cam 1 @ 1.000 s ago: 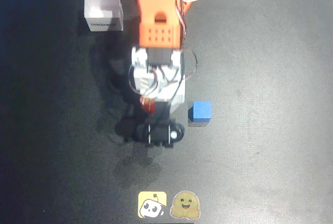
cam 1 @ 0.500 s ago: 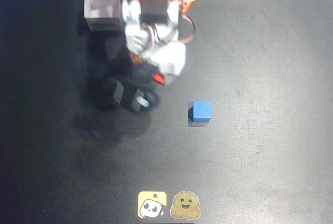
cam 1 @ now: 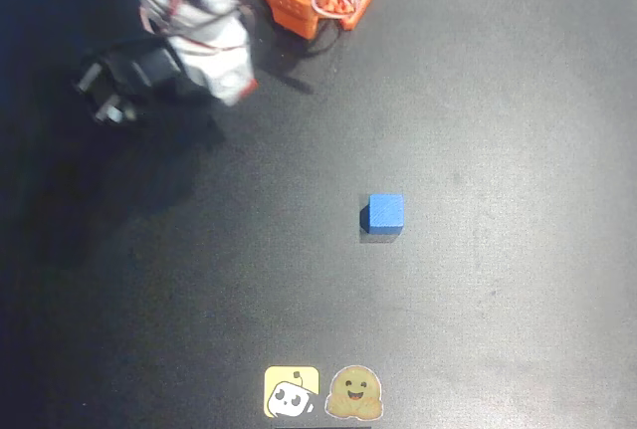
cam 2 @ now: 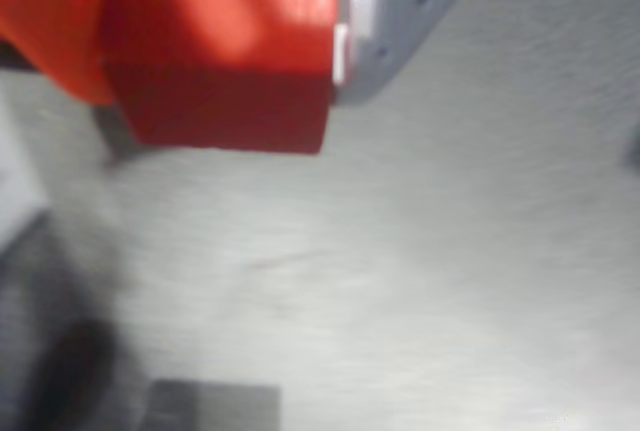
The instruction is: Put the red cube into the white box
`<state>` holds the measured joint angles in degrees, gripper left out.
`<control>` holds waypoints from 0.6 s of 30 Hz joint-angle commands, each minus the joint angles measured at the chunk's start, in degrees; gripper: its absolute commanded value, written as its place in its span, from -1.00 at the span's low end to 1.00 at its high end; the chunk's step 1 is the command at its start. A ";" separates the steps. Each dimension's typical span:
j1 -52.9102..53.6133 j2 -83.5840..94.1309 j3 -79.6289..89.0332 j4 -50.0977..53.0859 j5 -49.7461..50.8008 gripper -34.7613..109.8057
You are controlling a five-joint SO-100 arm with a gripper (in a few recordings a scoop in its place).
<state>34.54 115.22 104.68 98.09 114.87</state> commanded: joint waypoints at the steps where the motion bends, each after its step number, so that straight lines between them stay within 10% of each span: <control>1: 6.77 2.29 2.02 1.67 -4.66 -0.52; 18: 28.92 4.57 5.71 2.72 -26.37 -0.52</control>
<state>61.17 117.86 110.39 98.17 90.79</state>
